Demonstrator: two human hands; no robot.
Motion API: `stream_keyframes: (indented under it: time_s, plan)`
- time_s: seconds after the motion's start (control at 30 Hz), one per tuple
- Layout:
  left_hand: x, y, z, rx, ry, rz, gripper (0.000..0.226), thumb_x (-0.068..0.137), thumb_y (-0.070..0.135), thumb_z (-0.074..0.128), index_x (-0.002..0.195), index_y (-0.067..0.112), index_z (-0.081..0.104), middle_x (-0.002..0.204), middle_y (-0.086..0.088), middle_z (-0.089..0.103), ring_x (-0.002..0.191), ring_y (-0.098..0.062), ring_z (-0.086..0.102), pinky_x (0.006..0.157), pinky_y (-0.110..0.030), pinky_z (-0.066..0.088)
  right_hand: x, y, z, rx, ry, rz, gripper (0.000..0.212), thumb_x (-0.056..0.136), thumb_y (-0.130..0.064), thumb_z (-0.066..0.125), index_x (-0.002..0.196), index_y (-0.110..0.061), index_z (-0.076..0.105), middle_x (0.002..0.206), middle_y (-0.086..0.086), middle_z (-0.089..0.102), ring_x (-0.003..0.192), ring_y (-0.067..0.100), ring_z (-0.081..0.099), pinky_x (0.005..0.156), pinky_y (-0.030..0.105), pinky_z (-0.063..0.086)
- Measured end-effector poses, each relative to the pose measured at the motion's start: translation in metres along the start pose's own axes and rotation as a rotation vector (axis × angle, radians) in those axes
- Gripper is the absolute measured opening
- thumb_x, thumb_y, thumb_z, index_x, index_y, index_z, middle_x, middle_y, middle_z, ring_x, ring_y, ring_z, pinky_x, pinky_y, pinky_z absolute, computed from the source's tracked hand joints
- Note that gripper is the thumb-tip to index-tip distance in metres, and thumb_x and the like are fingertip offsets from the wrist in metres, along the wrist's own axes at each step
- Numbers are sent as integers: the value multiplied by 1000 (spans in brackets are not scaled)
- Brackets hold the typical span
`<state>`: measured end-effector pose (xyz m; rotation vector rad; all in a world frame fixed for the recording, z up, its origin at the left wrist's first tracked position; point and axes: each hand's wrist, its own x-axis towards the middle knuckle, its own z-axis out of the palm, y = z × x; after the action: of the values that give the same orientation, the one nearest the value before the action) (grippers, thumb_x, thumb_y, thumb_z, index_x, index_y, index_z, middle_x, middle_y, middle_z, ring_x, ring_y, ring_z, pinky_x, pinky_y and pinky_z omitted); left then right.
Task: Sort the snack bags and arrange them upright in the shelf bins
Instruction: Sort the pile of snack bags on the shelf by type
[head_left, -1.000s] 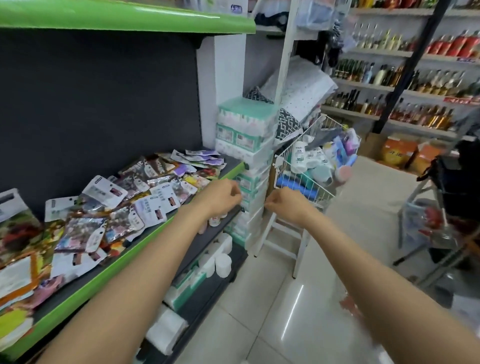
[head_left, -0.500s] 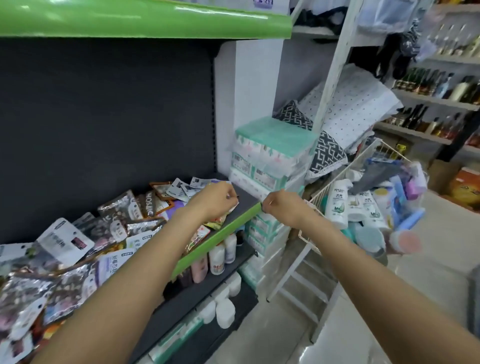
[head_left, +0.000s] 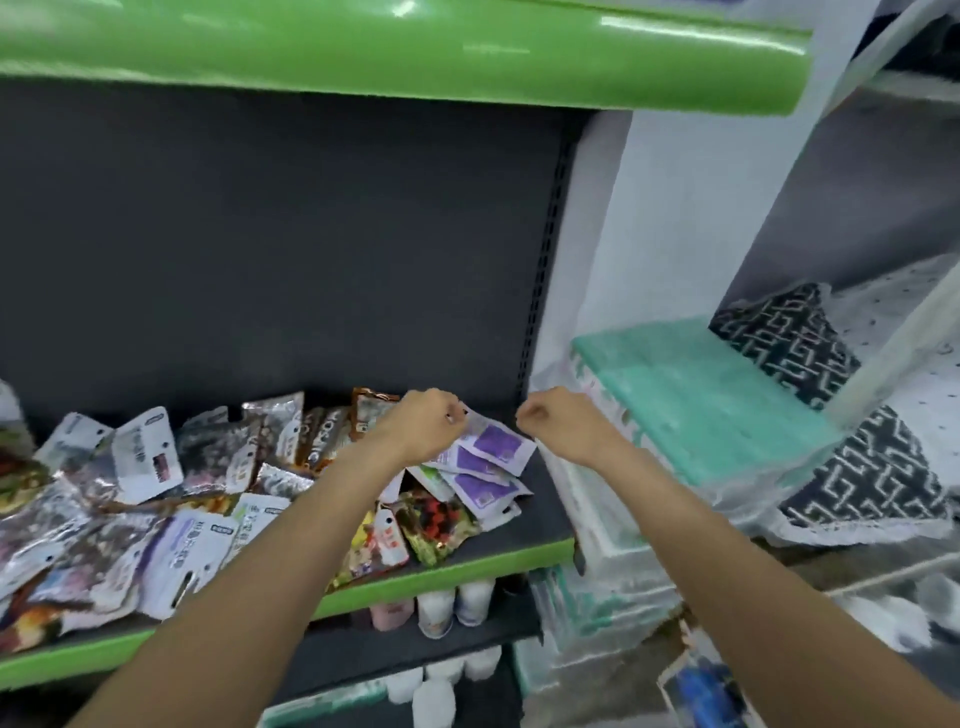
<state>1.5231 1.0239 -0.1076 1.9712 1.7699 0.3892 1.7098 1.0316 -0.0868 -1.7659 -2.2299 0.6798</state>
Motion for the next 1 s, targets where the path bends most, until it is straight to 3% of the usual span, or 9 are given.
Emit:
stream_keyframes:
  time_s: [0.13,0.27,0.4,0.5,0.57,0.67,0.77,0.87,1.0]
  plan:
    - [1,-14,6,-70,103,-144,17,94,21,48,95,14,64,97,-8,68,90,-24,63,78,-33,50,29,10,18,100,-16,-85,20,92,-13,50,102,-10,68,103,8,69,98,24,63,85,34,50]
    - [-2,-35,17,-100,199,-252,21,95,20,49,108,11,62,93,-12,69,84,-25,64,73,-32,51,51,15,53,156,-28,-134,20,93,-14,53,106,-9,67,106,6,68,100,21,63,88,31,49]
    - [4,-61,36,-125,220,-303,26,93,15,49,116,12,60,108,-8,66,93,-25,63,81,-39,53,71,24,80,207,13,-109,23,93,-13,52,114,-8,63,111,7,65,101,21,61,91,33,47]
    - [15,-74,53,-38,185,-265,37,94,18,51,130,12,52,131,-8,53,114,-25,54,96,-39,46,88,35,101,209,14,-83,26,92,-12,53,117,-9,60,116,7,63,102,22,60,87,29,45]
    - [22,-82,63,60,107,-213,50,95,22,50,143,15,37,145,-7,39,132,-24,37,107,-37,35,100,43,115,163,-30,-42,38,93,-16,54,130,-10,50,130,11,53,118,25,51,97,31,40]
    - [28,-97,76,201,-19,-180,66,97,32,47,151,21,13,158,-3,15,145,-22,12,117,-37,17,113,52,131,96,-191,-10,66,95,-29,53,150,-15,20,153,13,23,141,27,21,114,36,23]
    - [26,-112,83,276,-105,-232,66,98,39,42,152,26,7,160,3,0,147,-17,-1,119,-38,9,116,57,142,-26,-331,-57,71,96,-41,48,151,-24,7,159,8,3,146,25,2,117,38,15]
    - [22,-118,87,338,-112,-216,63,98,41,41,151,28,10,160,5,-6,147,-15,-7,119,-36,5,114,64,148,-143,-355,-65,71,94,-49,46,151,-31,8,160,3,-1,147,25,0,113,47,25]
    - [21,-117,89,312,-64,-214,60,97,38,45,150,30,17,160,7,-2,147,-14,-3,118,-37,7,110,69,150,-233,-224,-99,73,89,-52,53,148,-28,17,155,3,19,142,26,20,103,46,40]
